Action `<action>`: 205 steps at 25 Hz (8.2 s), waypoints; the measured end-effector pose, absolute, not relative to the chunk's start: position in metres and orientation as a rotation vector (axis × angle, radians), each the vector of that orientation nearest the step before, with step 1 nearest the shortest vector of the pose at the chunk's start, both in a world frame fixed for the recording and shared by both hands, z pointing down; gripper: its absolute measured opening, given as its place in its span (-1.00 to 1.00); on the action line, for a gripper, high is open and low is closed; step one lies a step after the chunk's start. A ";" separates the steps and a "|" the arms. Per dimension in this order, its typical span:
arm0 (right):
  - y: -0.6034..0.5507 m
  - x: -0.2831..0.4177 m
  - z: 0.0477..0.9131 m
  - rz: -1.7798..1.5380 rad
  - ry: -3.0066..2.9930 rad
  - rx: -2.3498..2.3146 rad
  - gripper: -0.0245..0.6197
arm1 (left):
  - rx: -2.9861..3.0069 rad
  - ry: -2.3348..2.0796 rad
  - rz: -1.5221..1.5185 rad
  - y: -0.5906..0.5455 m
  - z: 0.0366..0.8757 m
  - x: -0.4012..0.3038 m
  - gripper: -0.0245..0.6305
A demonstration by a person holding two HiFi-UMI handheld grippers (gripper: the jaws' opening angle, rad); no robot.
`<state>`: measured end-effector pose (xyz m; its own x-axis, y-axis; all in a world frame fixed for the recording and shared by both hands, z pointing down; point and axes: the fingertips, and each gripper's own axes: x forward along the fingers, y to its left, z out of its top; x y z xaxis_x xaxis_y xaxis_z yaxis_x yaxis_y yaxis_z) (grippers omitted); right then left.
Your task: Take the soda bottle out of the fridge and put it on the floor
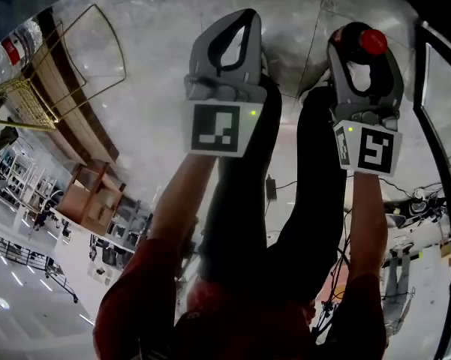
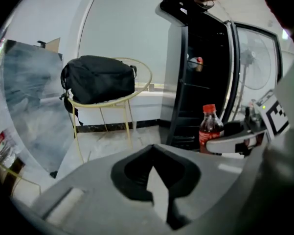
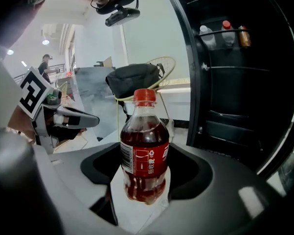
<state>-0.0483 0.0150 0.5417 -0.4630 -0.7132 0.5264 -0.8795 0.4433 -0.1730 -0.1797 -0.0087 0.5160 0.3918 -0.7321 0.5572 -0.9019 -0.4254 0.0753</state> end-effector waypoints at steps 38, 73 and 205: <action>-0.025 -0.055 0.849 0.417 -2.516 1.358 0.00 | 2.607 -1.344 0.592 -0.051 0.847 -0.152 -0.93; -0.112 -0.075 0.898 0.240 -2.486 1.325 0.00 | 2.582 -1.311 0.559 -0.043 0.862 -0.151 -0.93; 0.015 0.087 0.271 0.603 -2.182 1.987 -0.92 | 2.621 -1.350 0.514 -0.034 0.257 -0.070 -0.93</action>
